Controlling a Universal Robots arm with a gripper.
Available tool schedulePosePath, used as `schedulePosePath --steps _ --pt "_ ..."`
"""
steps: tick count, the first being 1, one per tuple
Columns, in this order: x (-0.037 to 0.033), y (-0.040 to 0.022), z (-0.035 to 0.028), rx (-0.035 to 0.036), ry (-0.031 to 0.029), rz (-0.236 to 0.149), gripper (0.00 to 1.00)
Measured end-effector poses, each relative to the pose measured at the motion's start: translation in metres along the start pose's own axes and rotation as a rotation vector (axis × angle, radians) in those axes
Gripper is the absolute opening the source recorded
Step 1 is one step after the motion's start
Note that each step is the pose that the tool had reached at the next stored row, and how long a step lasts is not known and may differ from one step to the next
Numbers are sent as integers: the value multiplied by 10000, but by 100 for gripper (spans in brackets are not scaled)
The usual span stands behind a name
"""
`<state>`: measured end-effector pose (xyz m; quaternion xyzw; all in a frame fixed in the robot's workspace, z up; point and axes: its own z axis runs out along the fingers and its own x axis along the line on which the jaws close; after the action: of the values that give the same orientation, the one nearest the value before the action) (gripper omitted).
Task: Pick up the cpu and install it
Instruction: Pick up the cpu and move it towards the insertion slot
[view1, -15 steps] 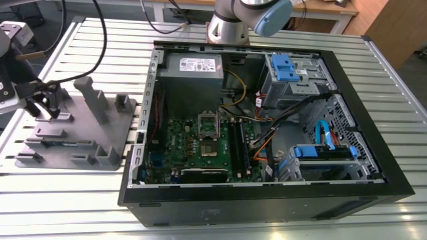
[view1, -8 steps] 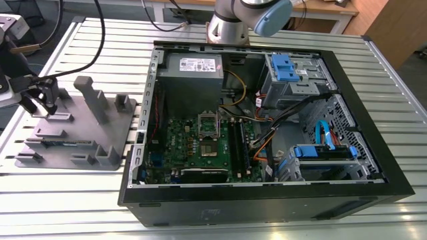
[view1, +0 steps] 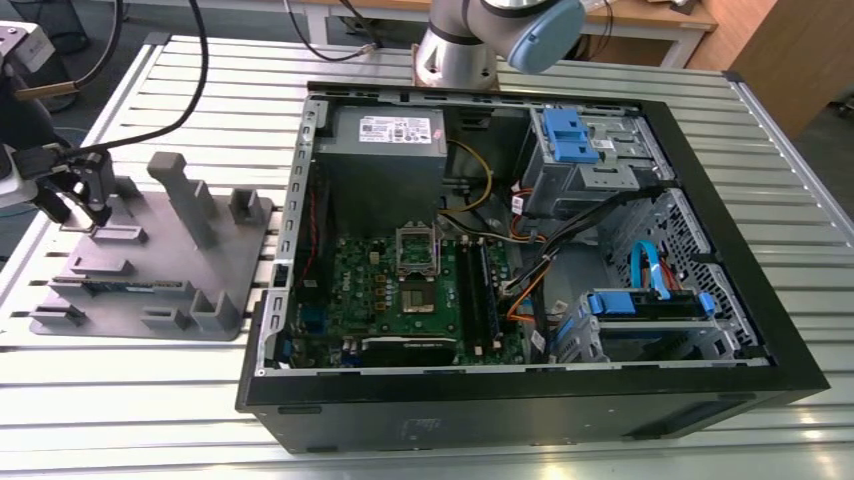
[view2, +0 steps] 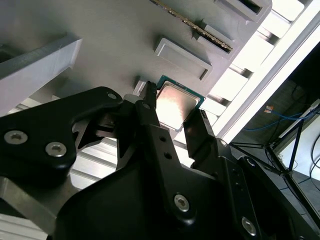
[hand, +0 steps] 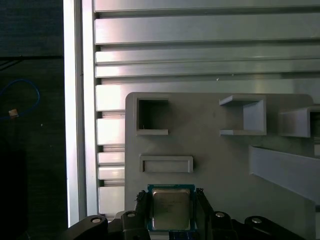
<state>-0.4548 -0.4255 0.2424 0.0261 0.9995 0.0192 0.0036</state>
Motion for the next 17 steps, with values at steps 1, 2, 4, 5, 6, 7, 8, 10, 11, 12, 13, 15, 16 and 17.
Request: schedulePosePath --steps 1,2,4,5,6,7,8,10,11,12,13,15,16,17 --pt "0 0 -1 0 0 0 47" --pt "0 0 -4 1 1 0 47" --pt "0 0 -14 3 4 0 47" --pt "0 1 -21 2 2 0 47" --pt "0 1 -30 0 0 0 47" --pt "0 2 -43 1 2 0 47" --pt "0 2 -56 1 1 0 47" --pt "-1 4 -96 1 1 0 47" --pt "-1 5 -119 0 -1 0 47" --pt "-2 6 -144 -1 -1 0 47" --pt "-2 6 -170 0 0 0 47" --pt "-2 9 -227 0 0 0 47" --pt "-2 10 -258 0 1 0 47" --pt "-3 11 -293 0 0 0 47"
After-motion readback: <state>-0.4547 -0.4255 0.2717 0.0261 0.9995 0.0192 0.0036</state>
